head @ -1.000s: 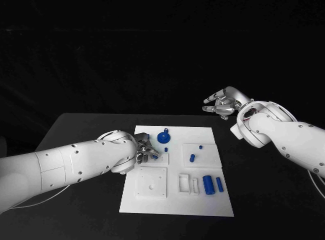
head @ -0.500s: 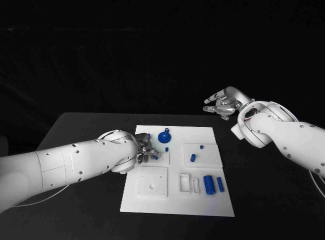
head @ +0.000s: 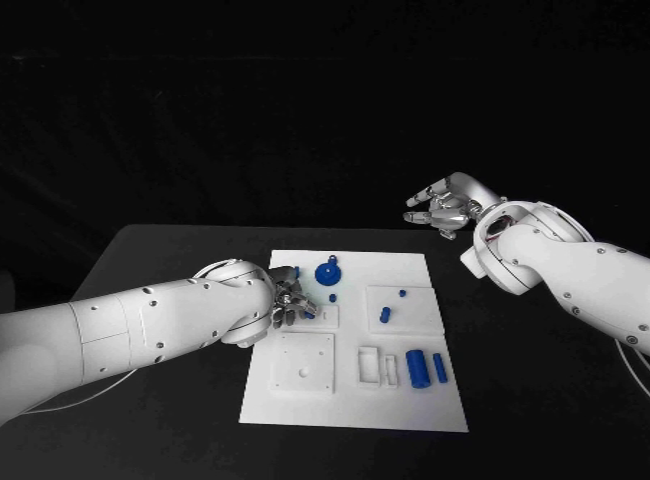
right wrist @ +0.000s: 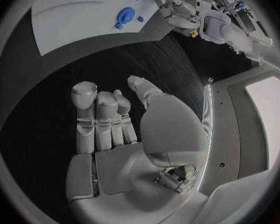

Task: Assemble the parts on the task board

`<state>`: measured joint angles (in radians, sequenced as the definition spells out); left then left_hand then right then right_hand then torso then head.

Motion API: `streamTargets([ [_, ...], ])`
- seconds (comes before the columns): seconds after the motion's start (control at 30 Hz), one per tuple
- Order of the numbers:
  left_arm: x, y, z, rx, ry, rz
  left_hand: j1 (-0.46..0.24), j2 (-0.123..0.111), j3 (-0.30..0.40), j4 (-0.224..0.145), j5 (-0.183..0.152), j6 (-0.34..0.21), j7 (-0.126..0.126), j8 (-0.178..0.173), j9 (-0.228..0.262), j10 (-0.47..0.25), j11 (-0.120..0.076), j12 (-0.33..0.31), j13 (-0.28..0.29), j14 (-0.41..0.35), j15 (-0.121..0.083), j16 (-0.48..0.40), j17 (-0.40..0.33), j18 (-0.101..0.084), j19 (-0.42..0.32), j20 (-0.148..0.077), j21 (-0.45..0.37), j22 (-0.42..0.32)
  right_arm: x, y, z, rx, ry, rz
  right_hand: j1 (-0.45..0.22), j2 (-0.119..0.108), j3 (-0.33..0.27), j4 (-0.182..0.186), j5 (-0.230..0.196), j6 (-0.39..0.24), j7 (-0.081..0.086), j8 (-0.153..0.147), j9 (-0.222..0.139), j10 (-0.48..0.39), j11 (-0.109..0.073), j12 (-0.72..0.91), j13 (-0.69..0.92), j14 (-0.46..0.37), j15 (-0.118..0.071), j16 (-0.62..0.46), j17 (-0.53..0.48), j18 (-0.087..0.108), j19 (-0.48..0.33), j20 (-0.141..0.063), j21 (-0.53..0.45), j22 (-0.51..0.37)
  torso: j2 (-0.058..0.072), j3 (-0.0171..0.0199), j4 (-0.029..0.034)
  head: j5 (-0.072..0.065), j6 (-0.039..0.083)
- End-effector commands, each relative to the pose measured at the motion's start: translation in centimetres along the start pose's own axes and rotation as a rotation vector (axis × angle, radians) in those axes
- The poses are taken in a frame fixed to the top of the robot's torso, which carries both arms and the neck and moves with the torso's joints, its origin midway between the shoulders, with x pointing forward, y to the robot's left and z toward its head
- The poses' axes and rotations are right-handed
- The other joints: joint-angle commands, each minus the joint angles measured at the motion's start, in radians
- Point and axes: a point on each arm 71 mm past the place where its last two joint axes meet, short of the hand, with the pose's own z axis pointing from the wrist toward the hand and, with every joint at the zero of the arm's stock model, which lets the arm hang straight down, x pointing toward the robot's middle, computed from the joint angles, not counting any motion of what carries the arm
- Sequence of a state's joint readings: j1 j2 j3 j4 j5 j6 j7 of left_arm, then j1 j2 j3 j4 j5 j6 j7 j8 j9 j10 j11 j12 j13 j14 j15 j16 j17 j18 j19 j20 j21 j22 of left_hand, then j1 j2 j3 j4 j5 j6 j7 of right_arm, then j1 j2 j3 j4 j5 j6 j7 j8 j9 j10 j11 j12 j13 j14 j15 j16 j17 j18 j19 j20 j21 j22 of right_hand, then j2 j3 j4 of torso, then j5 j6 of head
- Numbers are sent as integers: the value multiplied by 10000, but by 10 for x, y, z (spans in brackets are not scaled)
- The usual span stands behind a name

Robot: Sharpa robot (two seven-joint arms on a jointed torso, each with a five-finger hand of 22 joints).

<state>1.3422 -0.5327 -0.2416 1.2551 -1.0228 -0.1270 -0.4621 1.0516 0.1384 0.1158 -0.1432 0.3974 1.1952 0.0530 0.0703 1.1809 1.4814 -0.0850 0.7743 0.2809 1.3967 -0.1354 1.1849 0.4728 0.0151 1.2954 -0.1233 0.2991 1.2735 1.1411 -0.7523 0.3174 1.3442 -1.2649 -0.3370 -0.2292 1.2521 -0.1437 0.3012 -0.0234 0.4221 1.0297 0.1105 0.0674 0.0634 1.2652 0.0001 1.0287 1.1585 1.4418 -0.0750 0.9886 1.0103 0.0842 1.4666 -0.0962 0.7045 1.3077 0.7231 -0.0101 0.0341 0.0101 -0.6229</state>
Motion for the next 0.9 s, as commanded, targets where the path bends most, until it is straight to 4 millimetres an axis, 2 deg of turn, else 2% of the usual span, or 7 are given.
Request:
streamTargets([
  [0.03,2,-1,0,9,189,211,306,147,232,-220,-60,2199,-1249,26,675,324,-173,-46,-12,16,-50,22,-12,82,60,7,-54,25,1,1,0,-46,109,-30,-100,6,49,25,-4,21,-9,-56,-14,-13,-44,36,10,39,7,34,14,163,539,30,61,792,0,3,2,2,-10],
  [0.33,0,1,1,-50,94,352,353,130,207,-218,-79,2190,-1245,25,652,323,-165,-61,-25,2,-39,19,-23,107,60,40,-110,71,2,2,0,-69,111,-21,-105,7,33,29,7,22,-10,-57,-14,-17,-46,31,9,40,8,24,8,175,538,32,50,785,-1,0,16,13,-14],
  [0.83,3,-6,3,-6,247,754,382,132,159,-169,-158,2188,-1242,30,628,324,-161,-62,-33,4,-27,23,-44,127,84,66,-200,166,2,2,0,-71,126,-18,-117,6,14,39,14,26,-8,-56,-14,-19,-45,23,3,42,7,23,10,178,537,33,35,778,-2,11,-9,33,-35],
  [0.9,3,-6,3,-10,289,789,332,185,168,-114,-60,2198,-1247,42,640,325,-162,-45,-27,10,-21,33,-41,121,87,64,-214,179,2,2,0,-77,119,-15,-117,6,14,39,14,26,-8,-56,-14,-19,-45,23,3,42,7,23,10,178,537,33,35,778,-3,13,-8,23,-53],
])
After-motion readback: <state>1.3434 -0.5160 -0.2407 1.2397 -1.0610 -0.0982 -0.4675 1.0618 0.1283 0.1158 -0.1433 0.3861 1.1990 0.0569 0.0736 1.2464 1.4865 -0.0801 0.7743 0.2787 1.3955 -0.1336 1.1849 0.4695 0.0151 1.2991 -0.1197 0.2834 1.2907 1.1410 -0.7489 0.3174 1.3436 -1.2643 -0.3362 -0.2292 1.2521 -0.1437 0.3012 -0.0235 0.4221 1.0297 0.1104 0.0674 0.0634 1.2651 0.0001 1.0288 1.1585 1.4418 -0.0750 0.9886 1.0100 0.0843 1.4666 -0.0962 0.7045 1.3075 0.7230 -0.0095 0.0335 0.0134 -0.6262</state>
